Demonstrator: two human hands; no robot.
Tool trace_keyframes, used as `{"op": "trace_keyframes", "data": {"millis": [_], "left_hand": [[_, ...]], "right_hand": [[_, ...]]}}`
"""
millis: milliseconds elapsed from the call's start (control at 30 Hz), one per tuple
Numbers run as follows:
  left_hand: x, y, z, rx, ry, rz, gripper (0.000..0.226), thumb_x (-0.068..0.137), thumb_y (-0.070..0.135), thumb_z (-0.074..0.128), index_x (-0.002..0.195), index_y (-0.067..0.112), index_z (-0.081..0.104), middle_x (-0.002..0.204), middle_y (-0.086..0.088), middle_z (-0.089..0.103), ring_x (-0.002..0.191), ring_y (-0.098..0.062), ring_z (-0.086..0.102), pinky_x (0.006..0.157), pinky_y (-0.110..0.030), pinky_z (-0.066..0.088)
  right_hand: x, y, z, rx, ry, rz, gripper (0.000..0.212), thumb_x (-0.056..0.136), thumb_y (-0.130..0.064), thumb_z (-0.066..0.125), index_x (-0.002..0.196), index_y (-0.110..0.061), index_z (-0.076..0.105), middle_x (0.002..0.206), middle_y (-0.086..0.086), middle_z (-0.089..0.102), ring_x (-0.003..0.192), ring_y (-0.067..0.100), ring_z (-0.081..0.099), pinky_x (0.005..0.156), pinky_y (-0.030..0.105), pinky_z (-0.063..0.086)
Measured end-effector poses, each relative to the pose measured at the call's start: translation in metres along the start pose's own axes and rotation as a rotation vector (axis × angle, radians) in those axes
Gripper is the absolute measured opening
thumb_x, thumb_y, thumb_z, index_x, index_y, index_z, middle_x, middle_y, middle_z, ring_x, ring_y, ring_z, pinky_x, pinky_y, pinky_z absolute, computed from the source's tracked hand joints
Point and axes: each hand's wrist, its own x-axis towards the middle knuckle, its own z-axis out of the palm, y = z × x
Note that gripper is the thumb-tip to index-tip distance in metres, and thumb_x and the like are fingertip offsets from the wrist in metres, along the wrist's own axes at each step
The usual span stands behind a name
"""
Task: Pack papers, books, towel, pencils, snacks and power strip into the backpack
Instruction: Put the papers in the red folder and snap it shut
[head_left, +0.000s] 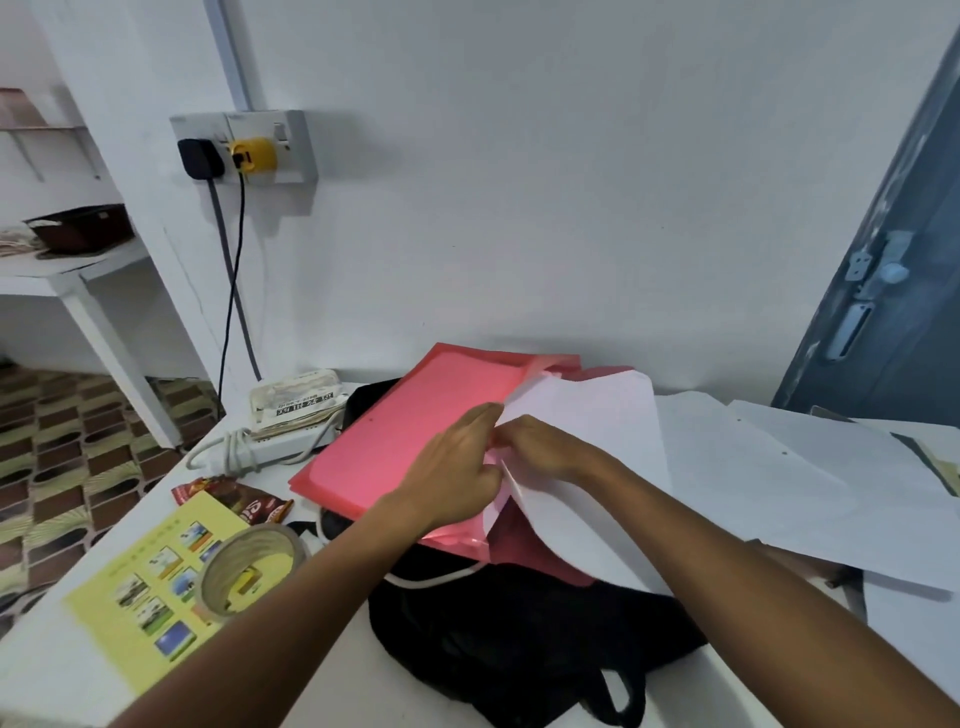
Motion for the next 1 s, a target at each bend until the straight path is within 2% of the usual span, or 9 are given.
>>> {"op": "trace_keyframes", "data": {"millis": [133,267,333,433,633,700,767,867,1000], "left_hand": [[-0.002,-0.005,-0.005,0.021,-0.058,-0.026,0.073,0.078,0.001,0.047,0.148,0.009,0.027,0.154,-0.005,0.032,0.138,-0.021,0.034,0.11,-0.031,0.03],[-0.007,-0.002,-0.007,0.033,-0.101,-0.011,0.07,0.083,0.002,0.047,0.15,0.011,0.025,0.155,-0.003,0.029,0.14,-0.019,0.03,0.112,-0.03,0.025],[-0.009,0.001,-0.008,0.027,-0.104,0.004,0.069,0.084,0.001,0.045,0.149,0.011,0.026,0.155,-0.003,0.03,0.14,-0.019,0.031,0.112,-0.029,0.026],[-0.01,0.003,-0.007,0.042,-0.112,0.012,0.072,0.08,-0.002,0.044,0.149,0.01,0.026,0.155,-0.005,0.029,0.14,-0.019,0.031,0.112,-0.027,0.026],[-0.011,0.001,-0.011,0.065,-0.095,-0.016,0.071,0.079,-0.002,0.046,0.147,0.01,0.029,0.155,-0.004,0.03,0.135,-0.023,0.038,0.107,-0.034,0.036],[-0.012,0.002,-0.014,0.064,-0.089,-0.023,0.067,0.082,-0.001,0.047,0.146,0.011,0.031,0.153,-0.003,0.032,0.133,-0.023,0.04,0.105,-0.032,0.035],[-0.011,0.003,-0.015,0.065,-0.102,-0.033,0.066,0.085,0.003,0.049,0.147,0.01,0.027,0.154,-0.003,0.031,0.134,-0.022,0.039,0.106,-0.032,0.033],[-0.009,0.006,-0.016,0.092,-0.135,-0.037,0.072,0.082,0.004,0.05,0.149,0.009,0.023,0.157,-0.004,0.025,0.136,-0.024,0.036,0.108,-0.036,0.035],[-0.008,0.013,-0.015,0.123,-0.139,-0.02,0.069,0.08,0.004,0.049,0.147,0.006,0.028,0.154,-0.006,0.03,0.128,-0.03,0.045,0.098,-0.043,0.042]], "right_hand": [[0.004,0.012,0.004,-0.38,-0.097,-0.013,0.021,0.094,-0.029,0.043,0.102,-0.015,0.056,0.096,-0.008,0.052,0.105,0.02,0.044,0.105,0.044,0.026],[0.01,0.02,0.009,-0.523,-0.022,0.024,0.023,0.092,-0.039,0.049,0.079,-0.028,0.033,0.092,-0.013,0.041,0.11,0.026,0.039,0.108,0.048,0.025],[0.014,0.02,0.013,-0.518,0.046,0.063,0.027,0.09,-0.045,0.048,0.096,-0.019,0.043,0.121,0.006,0.047,0.124,0.031,0.037,0.107,0.047,0.029],[0.026,0.014,0.026,-0.442,0.107,0.117,0.068,0.082,-0.052,0.037,0.134,-0.008,0.043,0.138,0.011,0.04,0.129,0.032,0.037,0.105,0.046,0.035],[0.037,0.014,0.031,-0.242,0.054,0.075,0.043,0.089,-0.008,0.042,0.132,-0.003,0.046,0.133,0.013,0.052,0.122,0.029,0.051,0.084,0.027,0.036],[0.029,0.014,0.019,-0.271,0.031,0.039,0.053,0.087,-0.023,0.049,0.138,-0.011,0.043,0.142,0.009,0.047,0.131,0.028,0.043,0.099,0.033,0.036],[0.014,0.013,0.004,-0.423,-0.042,0.013,0.068,0.084,-0.048,0.054,0.145,-0.022,0.036,0.154,0.002,0.031,0.145,0.026,0.017,0.117,0.048,0.012],[-0.006,0.007,-0.008,-0.69,-0.168,0.065,0.083,0.079,-0.071,0.048,0.149,-0.033,0.025,0.16,0.0,0.008,0.147,0.025,-0.006,0.115,0.056,-0.006],[-0.004,0.007,0.008,-0.813,-0.219,0.064,0.089,0.07,-0.077,0.03,0.148,-0.037,0.016,0.158,0.007,0.014,0.146,0.034,0.004,0.108,0.067,0.001]]}}
